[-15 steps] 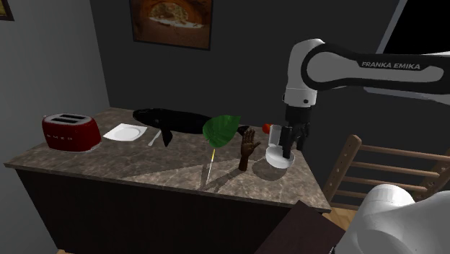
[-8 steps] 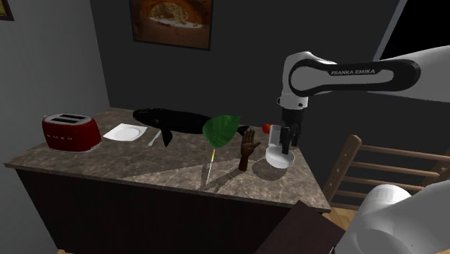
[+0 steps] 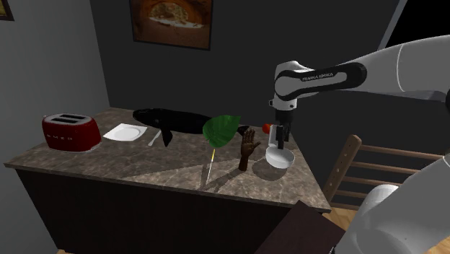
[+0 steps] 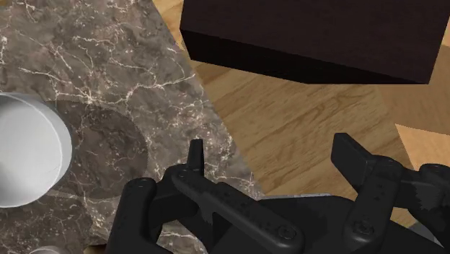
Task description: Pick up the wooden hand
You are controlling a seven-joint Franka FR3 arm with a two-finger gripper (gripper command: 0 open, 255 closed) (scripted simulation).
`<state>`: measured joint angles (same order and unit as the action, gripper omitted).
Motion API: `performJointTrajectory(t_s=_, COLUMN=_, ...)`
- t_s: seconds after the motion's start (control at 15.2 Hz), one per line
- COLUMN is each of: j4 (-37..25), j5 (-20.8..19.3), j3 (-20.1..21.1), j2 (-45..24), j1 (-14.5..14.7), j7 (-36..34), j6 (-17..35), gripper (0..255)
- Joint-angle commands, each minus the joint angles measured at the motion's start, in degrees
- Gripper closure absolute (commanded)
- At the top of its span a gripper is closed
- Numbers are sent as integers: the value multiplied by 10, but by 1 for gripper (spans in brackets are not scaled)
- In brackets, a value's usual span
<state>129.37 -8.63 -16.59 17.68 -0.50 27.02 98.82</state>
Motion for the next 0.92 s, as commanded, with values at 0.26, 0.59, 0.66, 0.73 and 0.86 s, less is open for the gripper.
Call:
performJointTrajectory(t_s=0.26, j4=-88, j5=3, j3=-37, j2=-135, j1=-5, j7=114, j6=50, gripper=0)
performJointTrajectory(t_s=0.59, j4=-179, j5=23, j3=-50, j2=-250, j1=-18, j7=202, j6=74, gripper=0)
performJointTrajectory(t_s=0.66, j4=-199, j5=28, j3=-50, j2=-273, j1=-22, j7=219, j6=77, gripper=0)
performJointTrajectory(t_s=0.73, j4=-221, j5=33, j3=-50, j2=-297, j1=-27, j7=235, j6=79, gripper=0)
performJointTrajectory(t_s=0.86, j4=-267, j5=43, j3=-48, j2=-344, j1=-37, j7=266, j6=82, gripper=0)
